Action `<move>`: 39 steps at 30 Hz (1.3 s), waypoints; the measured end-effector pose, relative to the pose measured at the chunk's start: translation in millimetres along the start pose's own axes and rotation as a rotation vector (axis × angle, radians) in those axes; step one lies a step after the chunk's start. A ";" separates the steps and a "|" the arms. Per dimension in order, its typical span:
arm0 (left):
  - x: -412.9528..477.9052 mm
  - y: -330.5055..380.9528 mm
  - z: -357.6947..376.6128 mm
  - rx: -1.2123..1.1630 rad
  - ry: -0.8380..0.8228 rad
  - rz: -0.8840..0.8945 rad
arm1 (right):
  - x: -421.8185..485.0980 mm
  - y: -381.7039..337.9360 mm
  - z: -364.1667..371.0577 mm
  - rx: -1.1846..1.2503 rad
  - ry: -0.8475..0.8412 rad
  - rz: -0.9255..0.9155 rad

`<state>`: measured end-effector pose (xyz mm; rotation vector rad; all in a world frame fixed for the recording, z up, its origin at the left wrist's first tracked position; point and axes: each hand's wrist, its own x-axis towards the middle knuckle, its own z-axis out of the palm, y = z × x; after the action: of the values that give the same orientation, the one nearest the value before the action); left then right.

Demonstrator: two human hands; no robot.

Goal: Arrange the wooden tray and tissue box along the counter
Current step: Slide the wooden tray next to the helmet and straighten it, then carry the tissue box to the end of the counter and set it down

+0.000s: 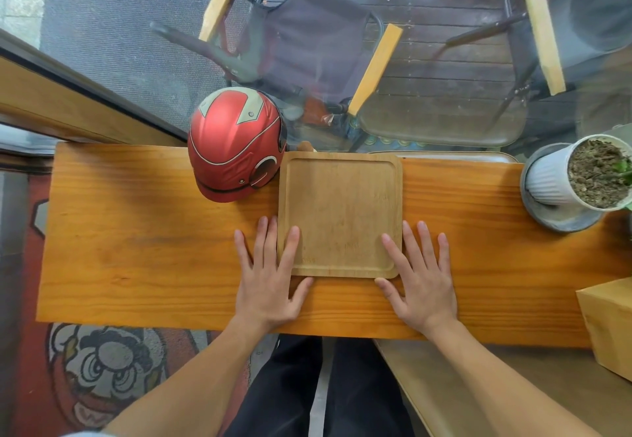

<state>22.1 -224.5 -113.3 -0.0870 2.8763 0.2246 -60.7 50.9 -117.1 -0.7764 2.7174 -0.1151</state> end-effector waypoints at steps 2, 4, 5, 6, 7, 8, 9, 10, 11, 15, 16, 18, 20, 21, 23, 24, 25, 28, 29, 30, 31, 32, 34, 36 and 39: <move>0.2 1.2 -0.6 0.002 0.008 -0.004 | -0.1 0.2 0.4 0.002 0.012 -0.001; 0.2 1.4 0.3 0.001 0.024 -0.007 | 0.1 0.7 0.6 0.002 0.026 -0.002; 0.2 1.3 0.8 -0.001 0.034 -0.009 | 0.2 0.6 0.7 0.001 0.032 -0.003; 0.6 1.4 1.3 -0.004 0.045 -0.011 | 0.3 0.6 1.3 0.001 0.039 -0.005; 0.8 1.8 1.5 -0.010 0.050 -0.015 | 0.3 0.8 1.9 0.004 0.043 -0.006; 1.1 2.4 1.8 -0.015 0.055 -0.017 | 0.0 1.0 2.1 0.007 0.046 -0.008; 1.5 2.6 1.9 -0.016 0.057 -0.022 | 0.0 0.7 2.2 0.012 0.053 -0.010; 1.8 2.7 1.8 -0.011 0.058 -0.030 | 0.2 0.7 2.4 0.016 0.061 -0.015; 1.5 2.8 1.2 -0.006 0.051 -0.040 | 0.0 1.2 2.7 0.022 0.065 -0.019; 1.1 5.2 -2.5 -0.016 -0.018 -0.058 | -2.8 2.2 0.6 0.065 0.068 -0.011; 0.6 6.0 -3.9 -0.025 -0.037 -0.067 | -2.9 2.3 -1.4 0.078 0.058 -0.012; -0.3 8.1 -10.7 -0.054 -0.071 -0.093 | -3.6 2.6 -7.5 0.111 0.028 -0.006; -1.0 11.1 -22.9 -0.108 -0.129 -0.130 | -5.3 2.8 -15.0 0.179 0.008 0.001; -1.9 13.0 -30.6 -0.143 -0.159 -0.152 | -5.7 3.2 -19.2 0.231 0.002 0.000; -4.2 21.4 -45.8 -0.257 -0.198 -0.231 | -5.2 5.8 -29.3 0.366 -0.039 0.011; -5.0 30.9 -53.9 -0.356 -0.161 -0.299 | -4.2 7.6 -36.4 0.459 -0.078 0.035; -5.9 44.0 -62.7 -0.480 -0.067 -0.398 | -3.4 10.0 -46.2 0.592 -0.129 0.074; -8.3 108.0 -87.7 -0.892 0.315 -0.823 | -18.8 30.7 -90.0 1.024 -0.171 0.293; -7.9 132.8 -93.7 -0.990 0.385 -0.934 | -30.5 41.6 -103.1 1.076 -0.118 0.344; -6.4 157.3 -99.1 -1.053 0.399 -1.011 | -44.5 54.1 -116.0 1.092 -0.062 0.379; -4.4 180.8 -101.4 -1.099 0.367 -1.067 | -59.9 68.3 -126.1 1.093 -0.016 0.412; -2.1 203.6 -103.4 -1.154 0.307 -1.103 | -75.0 83.4 -135.6 1.083 0.010 0.450; 6.3 250.1 -100.2 -1.303 0.126 -1.147 | -103.5 119.7 -148.1 1.020 -0.019 0.546; 15.7 296.4 -91.6 -1.359 -0.138 -1.100 | -131.3 158.5 -151.9 0.842 -0.067 0.642; 29.9 363.4 -79.3 -1.340 -0.493 -0.944 | -162.4 205.2 -154.0 0.524 0.090 0.734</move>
<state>-55.0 120.0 7.6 -1.2911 1.4825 1.5523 -82.1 309.6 40.5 0.3783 2.6699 -0.6575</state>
